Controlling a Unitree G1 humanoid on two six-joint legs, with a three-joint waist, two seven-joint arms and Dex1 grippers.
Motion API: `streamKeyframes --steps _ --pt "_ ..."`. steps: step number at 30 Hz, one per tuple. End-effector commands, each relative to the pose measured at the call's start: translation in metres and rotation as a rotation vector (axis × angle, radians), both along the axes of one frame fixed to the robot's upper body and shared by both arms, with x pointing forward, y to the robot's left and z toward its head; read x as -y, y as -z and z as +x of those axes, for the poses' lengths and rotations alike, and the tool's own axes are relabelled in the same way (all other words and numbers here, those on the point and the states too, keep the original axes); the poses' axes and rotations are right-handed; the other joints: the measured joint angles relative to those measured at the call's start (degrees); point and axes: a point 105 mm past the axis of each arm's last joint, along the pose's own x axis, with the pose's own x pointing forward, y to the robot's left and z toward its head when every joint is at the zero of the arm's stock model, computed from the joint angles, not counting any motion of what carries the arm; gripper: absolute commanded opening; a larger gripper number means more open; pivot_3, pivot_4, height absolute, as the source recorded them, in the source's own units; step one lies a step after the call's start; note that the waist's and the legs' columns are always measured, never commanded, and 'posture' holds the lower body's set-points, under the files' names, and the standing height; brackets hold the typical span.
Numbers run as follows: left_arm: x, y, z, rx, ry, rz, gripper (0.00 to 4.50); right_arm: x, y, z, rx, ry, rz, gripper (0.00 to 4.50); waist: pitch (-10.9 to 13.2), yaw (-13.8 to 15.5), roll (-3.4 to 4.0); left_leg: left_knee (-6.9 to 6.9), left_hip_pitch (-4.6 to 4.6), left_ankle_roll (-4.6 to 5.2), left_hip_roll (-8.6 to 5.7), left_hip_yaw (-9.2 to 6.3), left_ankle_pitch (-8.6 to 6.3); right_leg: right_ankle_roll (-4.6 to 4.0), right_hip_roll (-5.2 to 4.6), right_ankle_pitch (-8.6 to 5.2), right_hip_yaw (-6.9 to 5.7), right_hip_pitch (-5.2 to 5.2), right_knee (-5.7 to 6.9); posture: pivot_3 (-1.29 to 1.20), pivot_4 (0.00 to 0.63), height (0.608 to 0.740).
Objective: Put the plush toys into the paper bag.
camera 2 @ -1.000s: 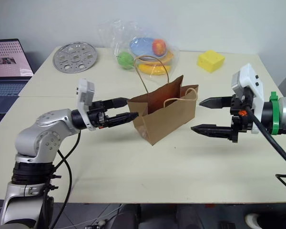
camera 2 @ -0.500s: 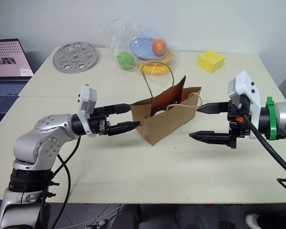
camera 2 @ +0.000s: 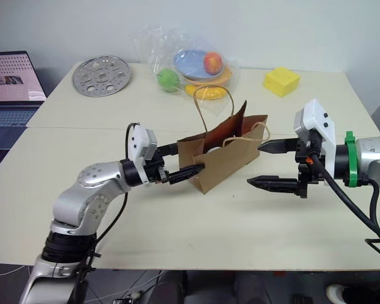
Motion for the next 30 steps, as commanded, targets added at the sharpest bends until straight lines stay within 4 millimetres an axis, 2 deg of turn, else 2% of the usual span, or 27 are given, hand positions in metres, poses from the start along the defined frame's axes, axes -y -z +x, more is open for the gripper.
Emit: streamKeyframes --steps 1,2,5,15,16,22,24,28,30 --pt "0.002 -0.004 0.006 0.053 -0.035 -0.021 4.01 -0.002 -0.006 -0.001 0.068 -0.003 -0.01 4.5 0.0 0.0 0.01 0.0 0.0 0.0 0.0 0.0 0.0 0.0 0.0 0.0 0.0 0.0 0.01 0.0 0.15 0.74" --pt "0.004 -0.001 0.006 0.055 -0.034 -0.02 4.01 -0.002 -0.006 -0.001 0.07 -0.001 -0.009 4.5 0.0 0.0 0.01 0.0 0.01 0.0 0.0 0.0 0.0 0.0 0.0 0.0 0.0 0.0 0.01 0.0 0.15 0.74" --pt "0.006 0.0 0.01 0.063 -0.047 -0.046 3.45 -0.001 -0.005 0.0 0.08 0.012 -0.009 4.5 0.0 0.0 0.01 0.0 0.01 0.0 -0.01 0.0 0.0 0.0 0.0 0.0 0.0 0.01 0.01 0.0 0.15 0.74" --pt "0.015 -0.001 0.013 0.101 -0.043 -0.073 0.2 0.006 0.006 0.008 0.174 0.079 -0.057 4.5 0.0 0.3 0.01 0.05 0.01 0.0 -0.02 0.0 0.0 0.0 -0.01 0.0 0.01 0.02 0.03 0.0 0.15 0.74" --pt "0.014 0.0 0.014 0.102 -0.041 -0.064 0.04 0.007 0.007 0.008 0.179 0.082 -0.059 4.5 0.0 0.3 0.0 0.05 0.01 0.0 -0.01 -0.02 0.0 0.0 0.0 0.0 0.0 0.03 0.04 0.0 0.15 0.74" --pt "0.004 -0.006 0.016 0.096 0.019 -0.043 0.04 0.014 0.006 0.009 0.323 0.137 -0.068 4.5 0.0 0.4 0.02 0.07 0.02 0.0 -0.02 -0.01 0.0 0.0 0.01 0.0 0.0 0.04 0.05 0.0 0.15 0.74" --pt "0.002 -0.007 0.014 0.093 0.057 -0.035 0.04 0.016 0.007 0.008 0.307 0.149 -0.055 4.5 0.0 0.4 0.02 0.08 0.02 0.0 -0.02 -0.01 0.0 0.02 0.0 0.01 0.0 0.05 0.04 0.0 0.15 0.74" --pt "-0.004 -0.021 0.002 0.069 0.298 -0.006 0.04 0.037 0.006 -0.009 0.24 0.187 -0.07 4.5 0.0 0.8 0.01 0.08 0.01 0.0 -0.02 -0.05 0.01 0.02 0.03 0.01 -0.03 0.05 0.07 0.0 0.15 0.74" --pt "-0.005 -0.021 -0.001 0.065 0.379 0.035 0.04 0.044 0.004 -0.016 0.236 0.224 -0.076 4.5 0.0 1.0 0.03 0.06 0.0 0.0 -0.01 -0.09 0.0 0.01 0.05 0.01 -0.07 0.05 0.06 0.0 0.15 0.74"
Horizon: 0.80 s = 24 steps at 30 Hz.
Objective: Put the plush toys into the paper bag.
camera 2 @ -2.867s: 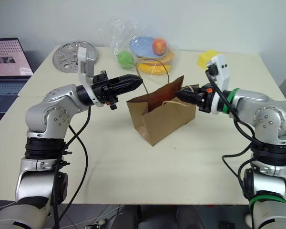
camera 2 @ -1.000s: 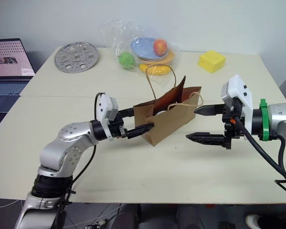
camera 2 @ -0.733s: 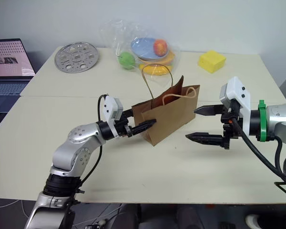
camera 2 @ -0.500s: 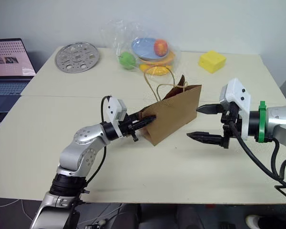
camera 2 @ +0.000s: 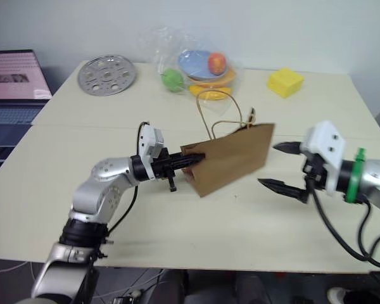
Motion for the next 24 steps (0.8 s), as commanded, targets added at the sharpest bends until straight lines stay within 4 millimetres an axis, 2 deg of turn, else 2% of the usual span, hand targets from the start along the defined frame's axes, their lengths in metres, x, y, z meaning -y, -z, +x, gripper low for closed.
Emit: streamKeyframes --steps 1,5,9,16,19,24 --pt "0.001 -0.016 -0.009 0.05 0.156 0.019 0.04 0.006 -0.018 -0.014 0.068 0.029 -0.016 4.5 0.0 0.0 0.03 0.0 0.02 0.0 0.0 0.02 0.0 0.0 0.0 0.0 0.01 0.02 -0.01 0.0 0.15 0.74" --pt "0.006 -0.012 -0.005 0.055 0.21 0.056 0.04 0.013 -0.018 -0.022 0.071 0.082 -0.018 4.5 0.0 0.0 0.03 0.02 0.08 0.0 -0.02 0.02 0.0 0.0 -0.03 0.0 0.02 0.12 -0.03 0.0 0.15 0.74" --pt "0.022 -0.002 0.004 0.064 0.243 0.074 0.04 0.018 -0.01 -0.028 0.038 0.137 -0.015 4.5 0.0 0.0 0.02 0.06 0.09 0.02 -0.02 0.01 0.01 0.0 -0.01 0.0 0.02 0.15 -0.02 0.0 0.15 0.74" --pt "0.029 0.0 0.016 0.095 0.241 0.113 0.04 0.02 -0.008 -0.027 0.027 0.159 -0.005 4.5 0.0 -0.1 0.01 0.09 0.13 0.04 -0.01 0.04 0.02 0.01 0.01 0.0 0.07 0.17 0.0 0.0 0.15 0.74" --pt "0.023 -0.001 0.019 0.1 0.223 0.123 0.69 0.021 -0.008 -0.025 0.023 0.158 -0.013 4.5 0.0 -0.2 0.02 0.09 0.13 0.04 -0.02 0.06 0.03 0.02 0.01 0.01 0.11 0.17 -0.02 0.0 0.15 0.74" --pt "0.01 -0.001 0.011 0.134 0.199 0.167 2.31 0.021 -0.013 -0.019 0.049 0.149 -0.012 4.5 0.0 -0.3 0.02 0.08 0.13 0.04 -0.01 0.04 0.03 0.02 0.02 0.01 0.1 0.16 -0.01 0.0 0.15 0.74"
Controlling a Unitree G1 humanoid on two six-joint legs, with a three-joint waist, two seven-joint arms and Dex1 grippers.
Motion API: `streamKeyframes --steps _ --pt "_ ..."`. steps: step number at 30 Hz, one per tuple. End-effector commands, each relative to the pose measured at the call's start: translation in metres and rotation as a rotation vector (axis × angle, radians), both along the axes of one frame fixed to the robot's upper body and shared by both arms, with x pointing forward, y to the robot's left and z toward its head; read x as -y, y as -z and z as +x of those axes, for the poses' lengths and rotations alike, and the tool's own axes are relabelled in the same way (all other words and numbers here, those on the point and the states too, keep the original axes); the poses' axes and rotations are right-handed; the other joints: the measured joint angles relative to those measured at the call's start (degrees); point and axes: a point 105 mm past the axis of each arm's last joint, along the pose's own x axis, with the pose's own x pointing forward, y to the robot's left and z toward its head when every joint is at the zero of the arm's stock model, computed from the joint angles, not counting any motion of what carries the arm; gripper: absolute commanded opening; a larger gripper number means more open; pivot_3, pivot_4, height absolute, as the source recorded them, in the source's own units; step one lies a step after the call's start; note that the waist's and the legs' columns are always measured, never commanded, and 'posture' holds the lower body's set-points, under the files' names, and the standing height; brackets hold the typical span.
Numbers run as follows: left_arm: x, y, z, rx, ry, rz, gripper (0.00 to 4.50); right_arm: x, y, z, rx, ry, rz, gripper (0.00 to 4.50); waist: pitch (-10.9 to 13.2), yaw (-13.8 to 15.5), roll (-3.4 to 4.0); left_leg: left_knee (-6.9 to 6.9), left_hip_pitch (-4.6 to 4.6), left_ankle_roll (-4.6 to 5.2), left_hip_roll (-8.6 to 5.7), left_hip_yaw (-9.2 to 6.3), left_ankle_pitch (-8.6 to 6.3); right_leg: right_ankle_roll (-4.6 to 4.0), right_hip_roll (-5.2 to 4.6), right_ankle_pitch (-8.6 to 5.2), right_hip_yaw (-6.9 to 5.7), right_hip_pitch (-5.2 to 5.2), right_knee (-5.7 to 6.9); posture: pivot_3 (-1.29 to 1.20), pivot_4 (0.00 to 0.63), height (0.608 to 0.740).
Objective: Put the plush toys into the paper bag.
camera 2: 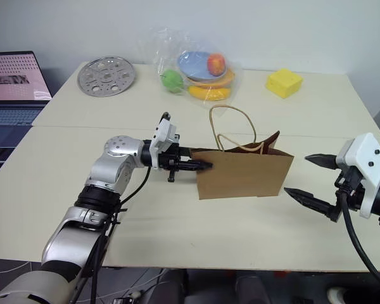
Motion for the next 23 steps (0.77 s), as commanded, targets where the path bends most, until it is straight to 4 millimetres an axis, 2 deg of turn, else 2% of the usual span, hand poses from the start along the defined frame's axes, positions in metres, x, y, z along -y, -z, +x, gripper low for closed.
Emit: streamKeyframes --steps 1,7,10,12,13,15,17,20,23 --pt "-0.011 -0.012 -0.009 0.08 -0.015 0.019 2.62 0.0 -0.011 0.004 0.056 -0.015 -0.008 4.5 0.0 -0.2 0.0 -0.01 0.0 0.0 0.01 0.0 0.0 0.0 0.0 0.0 0.0 0.0 0.0 0.0 0.15 0.74" --pt "-0.057 -0.02 -0.026 0.095 -0.193 0.07 4.47 0.013 -0.025 0.01 0.062 -0.04 -0.038 4.5 0.0 -0.5 0.01 -0.02 0.04 0.0 0.05 0.0 0.0 0.0 0.0 0.0 0.01 0.0 0.02 0.0 0.15 0.74" --pt "-0.07 -0.023 -0.034 0.077 -0.245 0.089 4.47 0.018 -0.029 0.01 0.057 -0.059 -0.05 4.5 0.0 -0.5 0.01 -0.02 0.07 0.0 0.05 0.04 0.0 0.0 -0.01 0.0 0.02 0.02 0.02 0.0 0.15 0.74" --pt "-0.091 -0.022 -0.04 0.087 -0.33 0.174 4.47 0.026 -0.032 0.012 0.039 -0.068 -0.084 4.5 0.0 -0.4 0.01 -0.01 0.11 0.0 0.05 0.04 0.0 0.01 -0.01 0.0 0.0 0.06 0.01 0.0 0.15 0.74" --pt "-0.11 -0.028 -0.045 0.09 -0.419 0.214 4.47 0.035 -0.037 0.014 0.031 -0.08 -0.109 4.5 0.0 -0.4 0.01 -0.02 0.11 0.0 0.06 0.05 0.0 0.01 -0.02 -0.01 0.02 0.06 -0.01 0.0 0.15 0.74" --pt "-0.134 -0.035 -0.056 0.09 -0.52 0.269 4.47 0.048 -0.043 0.015 0.012 -0.094 -0.145 4.5 0.0 -0.7 0.02 -0.04 0.13 0.0 0.06 0.14 -0.01 0.01 -0.03 -0.01 0.08 0.04 -0.05 0.0 0.15 0.74" --pt "-0.149 -0.035 -0.066 0.074 -0.577 0.306 4.47 0.058 -0.047 0.017 -0.004 -0.099 -0.168 4.5 0.0 -1.1 0.02 -0.07 0.17 0.0 0.09 0.19 -0.01 0.0 -0.05 -0.01 0.1 0.05 -0.06 0.0 0.15 0.74" --pt "-0.162 -0.036 -0.07 0.041 -0.639 0.289 4.47 0.061 -0.05 0.021 0.002 -0.113 -0.179 4.5 0.0 -1.0 0.06 -0.1 0.32 0.0 0.1 0.25 -0.01 -0.01 -0.07 -0.03 0.1 0.15 -0.06 0.0 0.15 0.74" --pt "-0.162 -0.036 -0.068 0.048 -0.643 0.266 4.47 0.057 -0.05 0.025 0.014 -0.137 -0.169 4.5 0.0 -1.0 0.06 -0.1 0.53 0.0 0.11 0.34 -0.01 -0.13 -0.07 -0.32 0.14 0.3 -0.06 0.0 0.15 0.74"
